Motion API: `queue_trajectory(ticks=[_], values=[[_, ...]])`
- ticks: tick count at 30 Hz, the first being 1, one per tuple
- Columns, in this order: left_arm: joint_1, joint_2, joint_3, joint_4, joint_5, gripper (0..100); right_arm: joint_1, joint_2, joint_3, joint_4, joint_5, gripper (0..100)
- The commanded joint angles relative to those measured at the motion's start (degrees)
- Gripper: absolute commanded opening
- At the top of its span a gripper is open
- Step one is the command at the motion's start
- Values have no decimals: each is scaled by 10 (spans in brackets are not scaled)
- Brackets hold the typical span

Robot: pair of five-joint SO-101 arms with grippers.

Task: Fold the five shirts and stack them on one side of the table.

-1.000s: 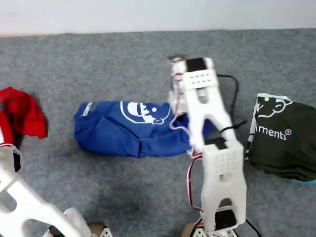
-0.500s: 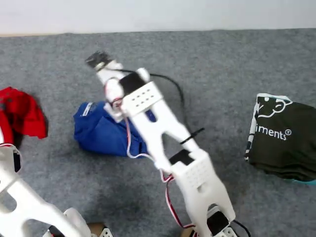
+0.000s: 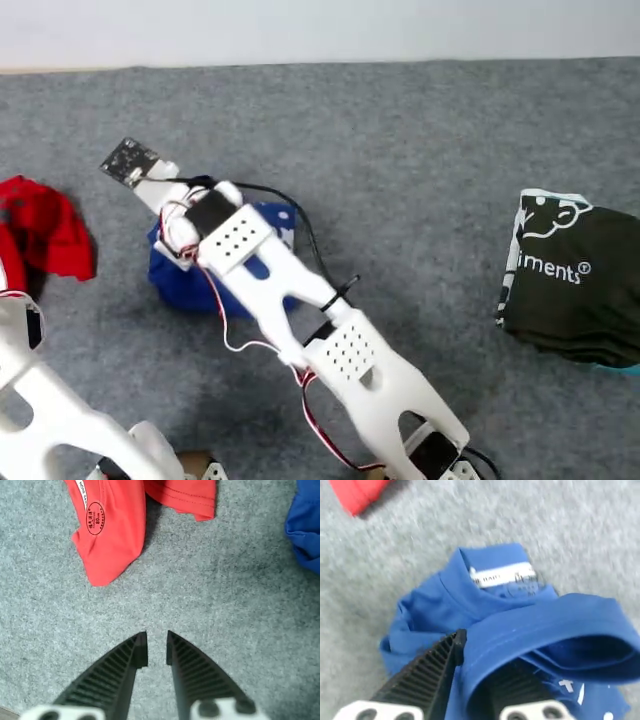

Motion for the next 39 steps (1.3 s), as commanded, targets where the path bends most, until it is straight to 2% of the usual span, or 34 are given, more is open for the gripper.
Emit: queue_trajectory(ticks=[1,6,10,22,27,32,39], values=[[4,-15,6,-1,-8,76,-19,1,-47,-36,5,31],[4,-15,23,-1,-8,76,-29,-7,-48,-31,-1,236],[4,-15,25,-1,-8,76,-42,-51,-48,-27,-9,272],[4,-15,26,-18,-7,76,-34,-182,-47,103,-7,269],[4,-14,26,-29,-7,76,-48,-166,-47,102,-7,269],[4,-14,26,-26,-7,76,-27,-185,-48,109,-10,265],[4,-14,26,-26,-7,76,51,-187,-40,153,-7,139]])
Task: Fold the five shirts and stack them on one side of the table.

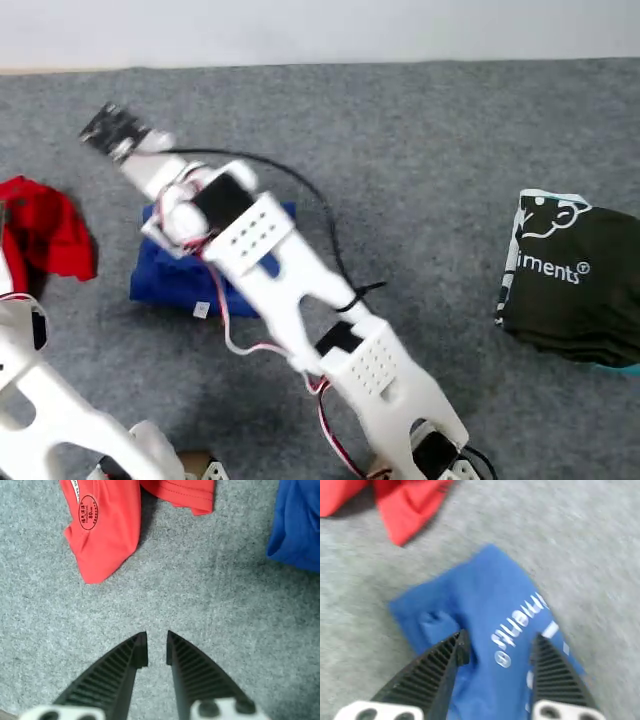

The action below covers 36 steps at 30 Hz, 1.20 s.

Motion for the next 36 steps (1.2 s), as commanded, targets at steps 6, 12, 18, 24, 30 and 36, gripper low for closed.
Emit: queue_trajectory(ticks=[6,12,18,24,30,36], values=[[0,-14,-7,-12,-7,76,15,-1,-25,106,-4,110],[-84,-15,-9,-54,-6,79,-51,34,-27,88,-4,199],[-154,-14,-9,-64,-9,79,-65,101,-26,11,-4,169],[-160,-14,-9,-62,-9,79,-80,134,-30,-58,66,20],[-159,-14,-7,-62,-9,78,-120,115,-30,-61,97,11],[-156,-14,-6,-62,-9,78,-131,125,-25,-99,98,20]])
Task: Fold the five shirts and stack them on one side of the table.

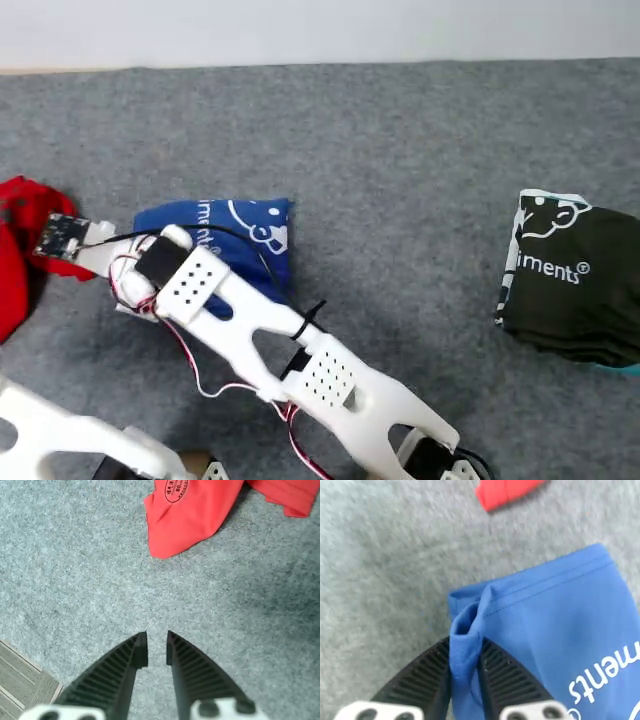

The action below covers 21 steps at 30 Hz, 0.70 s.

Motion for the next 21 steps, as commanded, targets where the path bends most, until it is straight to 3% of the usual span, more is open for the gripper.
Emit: queue_trajectory(ticks=[1,6,14,21], values=[[0,-14,-6,-8,-4,77,-6,-11,-25,-27,8,40],[-1,-14,-6,-7,-4,77,1,-6,-40,-7,-14,233],[2,-14,-6,-7,-4,77,25,-75,-128,95,-22,225],[3,-14,-7,-7,-4,77,80,-126,-131,187,-25,104]])
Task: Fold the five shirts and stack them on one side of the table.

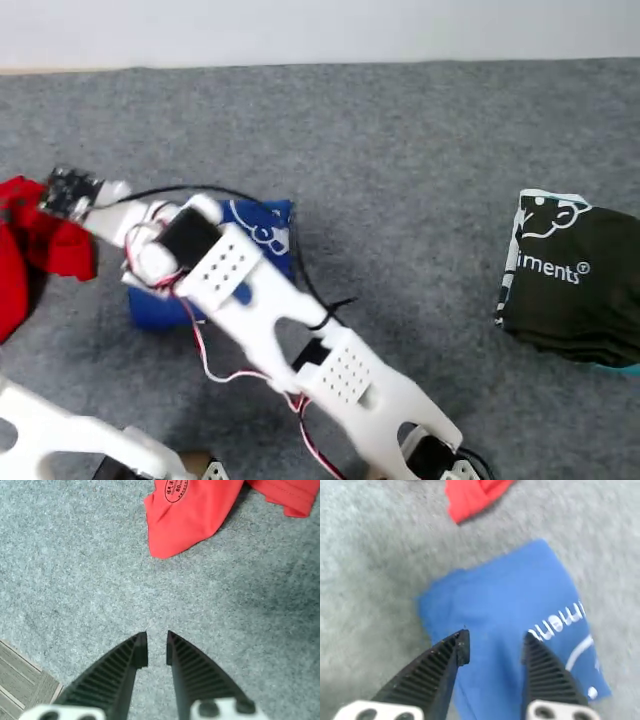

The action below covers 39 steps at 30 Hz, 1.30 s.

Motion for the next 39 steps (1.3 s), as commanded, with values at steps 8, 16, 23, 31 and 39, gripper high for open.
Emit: queue_trajectory(ticks=[8,16,23,31,39], values=[[58,-15,-36,59,-1,77,101,-117,158,27,-9,9],[263,-14,-51,175,13,76,152,-220,418,24,-38,9],[460,25,20,136,92,79,215,-225,455,17,-40,9],[494,165,74,-22,123,80,310,-225,454,8,-40,9],[475,361,7,-91,74,80,324,-225,454,8,-40,9]])
